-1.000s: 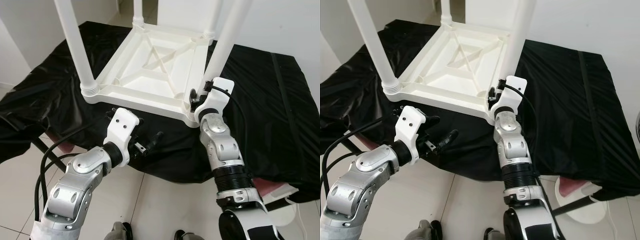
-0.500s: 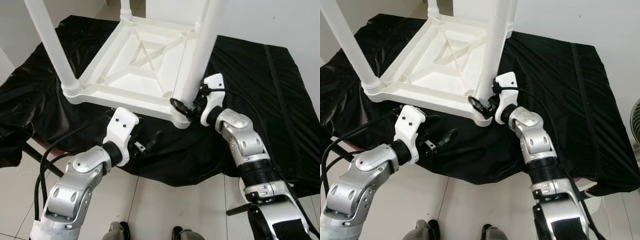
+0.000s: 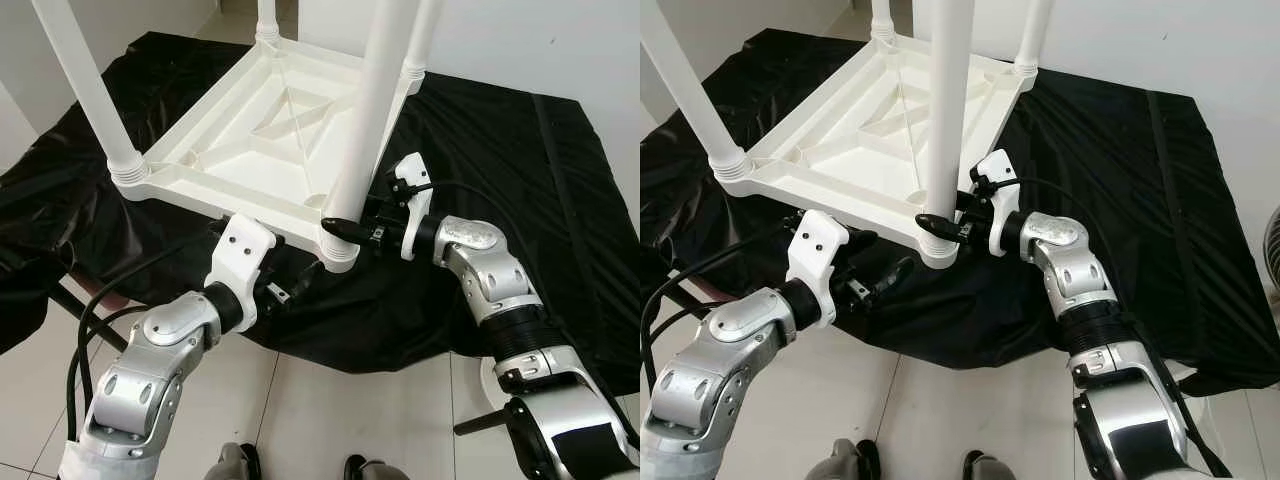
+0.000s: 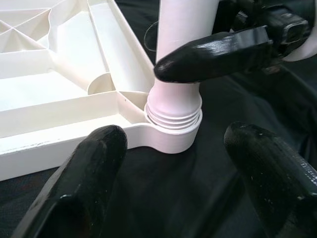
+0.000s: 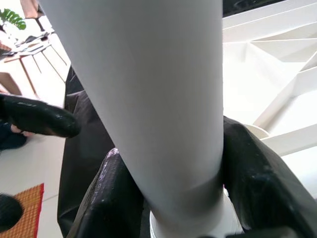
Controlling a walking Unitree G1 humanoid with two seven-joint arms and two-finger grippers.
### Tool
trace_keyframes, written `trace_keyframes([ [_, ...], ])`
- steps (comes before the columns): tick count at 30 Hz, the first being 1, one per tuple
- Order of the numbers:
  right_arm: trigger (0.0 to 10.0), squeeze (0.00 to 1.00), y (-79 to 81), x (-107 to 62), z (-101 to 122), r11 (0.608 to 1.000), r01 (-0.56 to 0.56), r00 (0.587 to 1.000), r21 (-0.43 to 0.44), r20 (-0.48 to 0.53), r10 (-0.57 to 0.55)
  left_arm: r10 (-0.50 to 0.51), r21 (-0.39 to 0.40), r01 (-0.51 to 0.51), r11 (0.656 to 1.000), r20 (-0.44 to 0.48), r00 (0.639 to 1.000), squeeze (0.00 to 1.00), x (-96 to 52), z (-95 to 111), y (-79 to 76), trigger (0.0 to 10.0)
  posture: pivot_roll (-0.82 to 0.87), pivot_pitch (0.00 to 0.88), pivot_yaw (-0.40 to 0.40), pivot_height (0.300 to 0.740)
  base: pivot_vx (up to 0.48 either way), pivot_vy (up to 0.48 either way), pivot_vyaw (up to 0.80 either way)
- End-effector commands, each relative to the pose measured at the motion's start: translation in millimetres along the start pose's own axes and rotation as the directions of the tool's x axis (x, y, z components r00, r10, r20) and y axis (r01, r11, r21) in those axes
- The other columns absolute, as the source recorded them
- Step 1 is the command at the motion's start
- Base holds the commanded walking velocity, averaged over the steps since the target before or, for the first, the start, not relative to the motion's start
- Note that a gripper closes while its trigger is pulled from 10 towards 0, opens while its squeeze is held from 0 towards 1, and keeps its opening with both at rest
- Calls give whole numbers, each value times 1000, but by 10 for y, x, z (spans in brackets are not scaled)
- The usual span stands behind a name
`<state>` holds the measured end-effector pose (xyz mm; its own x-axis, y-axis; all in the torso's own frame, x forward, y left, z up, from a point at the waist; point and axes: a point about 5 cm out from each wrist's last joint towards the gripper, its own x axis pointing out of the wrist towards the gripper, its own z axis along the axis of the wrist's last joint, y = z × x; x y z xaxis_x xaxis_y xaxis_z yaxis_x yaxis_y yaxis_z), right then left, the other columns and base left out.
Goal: Building children table
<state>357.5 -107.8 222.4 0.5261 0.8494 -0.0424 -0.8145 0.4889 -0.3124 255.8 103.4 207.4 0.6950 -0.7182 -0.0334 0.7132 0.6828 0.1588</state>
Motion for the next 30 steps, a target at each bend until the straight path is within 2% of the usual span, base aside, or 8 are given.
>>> trace_keyframes([
  [1, 0, 0, 41, 34, -117, 1000, 8, 998, 4, -58, -8, 37, -1, -37, 999, -7, 999, 0, -15, -6, 9, 10000, -14, 186, 9, 740, 0, 0, 0],
  [5, 0, 0, -65, 55, -187, 974, 227, 970, 2, -93, -226, 34, -2, -34, 999, -5, 999, 0, -4, -6, 2, 10000, -16, 187, 8, 740, 0, 0, 0],
  [12, 0, 0, -202, -11, -251, 826, 562, 821, 48, -156, -549, 34, -6, -34, 999, -4, 999, 0, -7, -8, -5, 10000, -19, 188, 5, 740, 0, 0, 0],
  [15, 0, 0, -294, -227, -320, 531, 839, 544, 124, -221, -809, 32, -8, -32, 999, -5, 999, 0, -4, -15, -12, 10000, -25, 188, 4, 740, 0, 0, 0],
  [16, 0, 0, -294, -227, -320, 531, 839, 544, 124, -221, -809, 32, -8, -32, 999, -5, 999, 0, -4, -15, -12, 10000, -25, 188, 4, 740, 0, 0, 0],
  [22, 0, 0, -229, -356, -352, 270, 947, 307, 171, -252, -918, 25, -12, -25, 1000, -4, 1000, 0, 5, -19, -18, 10000, -25, 188, 4, 740, 0, 0, 0],
  [28, 0, 0, -204, -333, -289, 242, 957, 275, 163, -232, -933, 23, -10, -23, 1000, -5, 1000, 0, 8, -21, -20, 10000, -28, 183, 6, 740, 0, 0, 0],
  [30, 314, 0, -183, -270, -259, 300, 942, 327, 149, -214, -920, 23, -9, -23, 1000, -6, 1000, 0, 8, -23, -21, 10000, -28, 183, 6, 740, 0, 0, 0],
])
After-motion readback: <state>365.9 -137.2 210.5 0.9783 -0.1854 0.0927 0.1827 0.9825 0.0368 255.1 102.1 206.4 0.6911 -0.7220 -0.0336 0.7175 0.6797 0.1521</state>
